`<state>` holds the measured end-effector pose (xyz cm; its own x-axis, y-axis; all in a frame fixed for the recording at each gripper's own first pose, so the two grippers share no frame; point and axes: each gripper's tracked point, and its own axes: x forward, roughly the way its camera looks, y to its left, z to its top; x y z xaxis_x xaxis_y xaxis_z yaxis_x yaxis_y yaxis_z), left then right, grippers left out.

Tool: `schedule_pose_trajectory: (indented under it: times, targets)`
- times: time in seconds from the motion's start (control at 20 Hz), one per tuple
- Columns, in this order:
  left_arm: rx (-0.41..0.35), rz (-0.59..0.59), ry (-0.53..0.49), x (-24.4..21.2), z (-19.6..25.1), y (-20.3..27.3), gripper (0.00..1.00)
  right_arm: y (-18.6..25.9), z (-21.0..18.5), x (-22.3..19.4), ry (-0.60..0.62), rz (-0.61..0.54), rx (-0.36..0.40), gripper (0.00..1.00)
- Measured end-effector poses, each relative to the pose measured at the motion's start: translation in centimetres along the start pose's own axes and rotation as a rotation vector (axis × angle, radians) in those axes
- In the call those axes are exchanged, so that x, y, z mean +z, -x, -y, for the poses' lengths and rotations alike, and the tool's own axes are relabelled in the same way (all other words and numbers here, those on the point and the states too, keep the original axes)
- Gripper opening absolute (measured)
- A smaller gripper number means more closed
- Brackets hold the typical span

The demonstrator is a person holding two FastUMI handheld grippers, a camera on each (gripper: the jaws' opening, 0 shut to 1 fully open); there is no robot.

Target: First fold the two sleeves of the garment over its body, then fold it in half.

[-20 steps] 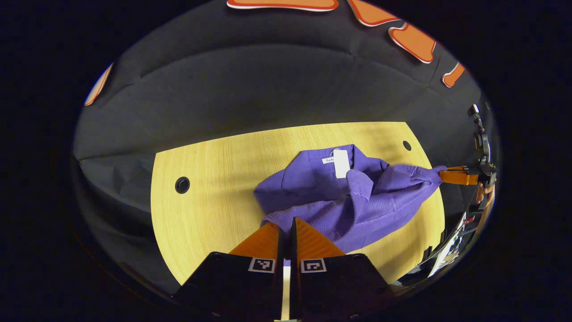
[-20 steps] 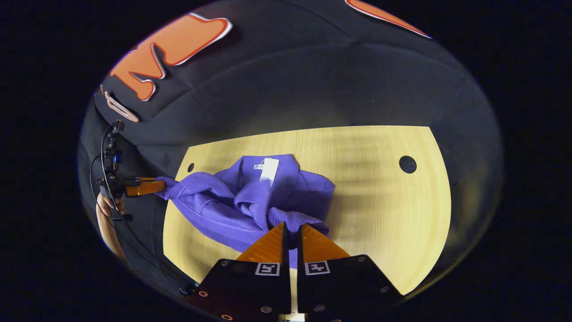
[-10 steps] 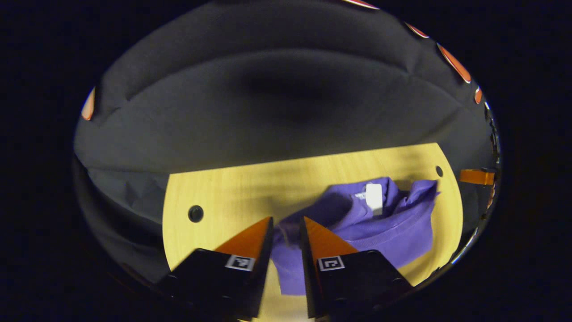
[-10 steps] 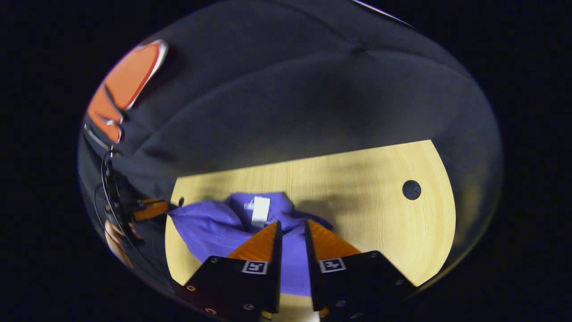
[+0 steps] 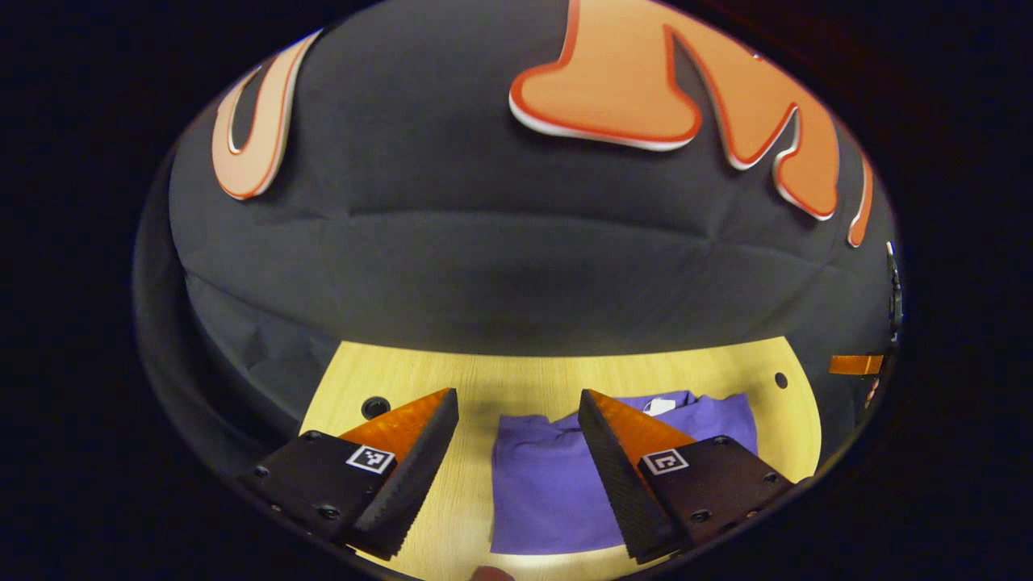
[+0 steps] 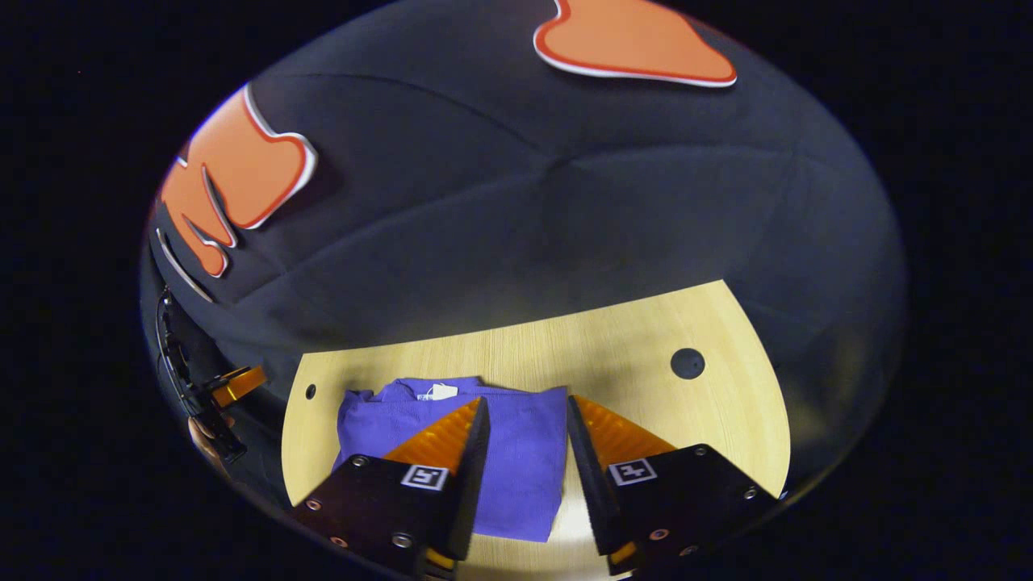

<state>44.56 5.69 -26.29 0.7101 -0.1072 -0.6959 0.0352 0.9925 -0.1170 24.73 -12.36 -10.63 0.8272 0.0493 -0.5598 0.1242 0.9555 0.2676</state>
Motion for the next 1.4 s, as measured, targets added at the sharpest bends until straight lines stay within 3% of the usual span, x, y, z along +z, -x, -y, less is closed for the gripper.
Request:
schedule_pose_trajectory:
  times: [0.15,0.35,0.7,0.9,1.15,1.4]
  targets:
    - [-0.014,0.102,-0.006,1.1,1.2,4.1,0.96,3.0,-1.4,0.2,0.050,0.091,0.000,0.81]
    - [-0.059,0.223,0.027,1.2,3.9,9.5,0.97,7.3,-4.8,-0.3,0.176,0.189,0.028,0.94]
    - [-0.046,0.381,0.034,0.8,5.7,18.5,0.96,13.5,-7.3,-0.9,0.301,0.403,-0.021,0.95]
    - [-0.066,0.497,0.032,0.1,7.0,23.1,0.96,16.3,-9.7,-2.1,0.314,0.484,0.016,0.95]
    - [-0.077,0.587,0.034,-2.1,7.7,26.7,0.96,19.6,-11.7,-3.6,0.303,0.579,0.040,0.95]
    - [-0.042,0.586,0.006,-5.3,8.3,28.0,0.95,22.0,-12.8,-5.3,0.292,0.650,0.057,0.95]
